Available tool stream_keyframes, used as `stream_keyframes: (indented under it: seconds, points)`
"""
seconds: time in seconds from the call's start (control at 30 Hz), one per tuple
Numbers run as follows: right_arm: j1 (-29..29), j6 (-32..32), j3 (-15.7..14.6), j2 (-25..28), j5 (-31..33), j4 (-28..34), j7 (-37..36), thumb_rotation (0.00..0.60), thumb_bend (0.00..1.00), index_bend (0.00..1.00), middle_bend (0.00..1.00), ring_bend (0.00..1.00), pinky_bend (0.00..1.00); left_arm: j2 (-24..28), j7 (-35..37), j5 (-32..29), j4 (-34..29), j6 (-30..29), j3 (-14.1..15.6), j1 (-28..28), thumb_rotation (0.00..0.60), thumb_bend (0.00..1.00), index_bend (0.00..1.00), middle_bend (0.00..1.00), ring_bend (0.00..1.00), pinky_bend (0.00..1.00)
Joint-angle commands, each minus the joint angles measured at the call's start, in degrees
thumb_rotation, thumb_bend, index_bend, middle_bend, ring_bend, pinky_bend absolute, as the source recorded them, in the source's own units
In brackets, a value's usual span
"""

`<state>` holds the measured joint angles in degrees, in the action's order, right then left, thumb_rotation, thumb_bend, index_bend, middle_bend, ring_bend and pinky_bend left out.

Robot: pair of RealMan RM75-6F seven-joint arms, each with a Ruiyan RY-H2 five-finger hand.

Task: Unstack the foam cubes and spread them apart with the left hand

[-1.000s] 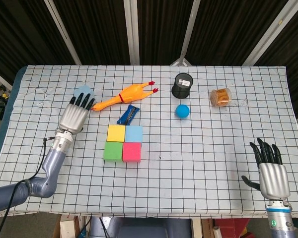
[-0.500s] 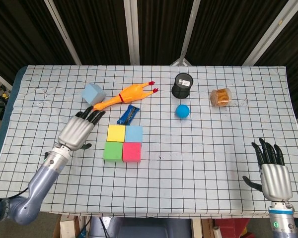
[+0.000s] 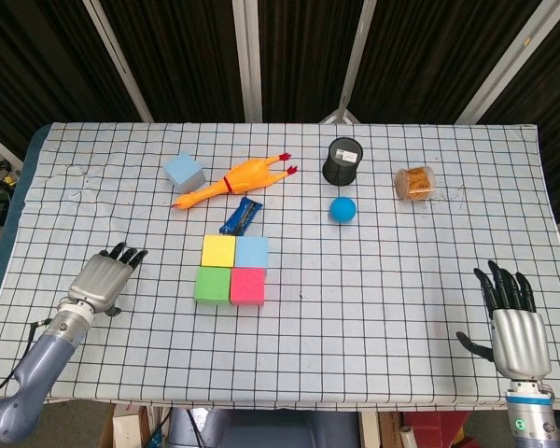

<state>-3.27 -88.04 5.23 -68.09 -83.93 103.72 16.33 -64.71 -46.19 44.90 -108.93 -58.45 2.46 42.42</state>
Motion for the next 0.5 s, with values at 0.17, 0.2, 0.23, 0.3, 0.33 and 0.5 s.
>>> stream_keyframes:
  seconds: [0.17,0.2,0.23,0.3,0.33,0.5]
  points:
    - [0.2,-0.3,0.2,0.4,0.0,-0.1,-0.9,0.600,0.04,0.11,0.00,0.06,0.00,-8.1,3.4,0.0,6.6,2.0,-2.7,1.6,0.600,0.01,0.04,0.10,0.06,0.27]
    - [0.2,-0.3,0.2,0.5,0.1,-0.1,-1.0,0.600,0.04,0.11,0.00,0.06,0.00,-8.7,3.6,-0.2,6.9,2.3,-2.9,1.9,0.600,0.01,0.04,0.10,0.06,0.27]
    - [0.2,-0.2,0.2,0.5,0.1,-0.2,-1.1,0.600,0.04,0.11,0.00,0.06,0.00,-9.4,3.8,-0.5,7.3,2.9,-3.2,2.3,0.600,0.01,0.04,0.10,0.06,0.27]
    - [0.2,-0.1,0.2,0.6,0.1,-0.2,-1.1,0.600,0.04,0.11,0.00,0.06,0.00,-10.6,3.6,-1.1,7.6,3.7,-3.6,3.2,0.600,0.01,0.04,0.10,0.06,0.27]
    - [0.2,-0.1,0.1,0.6,0.1,-0.1,-1.1,0.600,0.04,0.11,0.00,0.06,0.00,-11.0,3.5,-1.3,7.7,3.8,-3.8,3.6,0.600,0.01,0.04,0.10,0.06,0.27]
    - [0.2,-0.2,0.1,0.7,-0.1,-0.2,-1.3,0.600,0.04,0.11,0.00,0.06,0.00,-12.9,2.1,-1.7,6.3,3.1,-5.1,5.6,0.600,0.01,0.05,0.12,0.08,0.28]
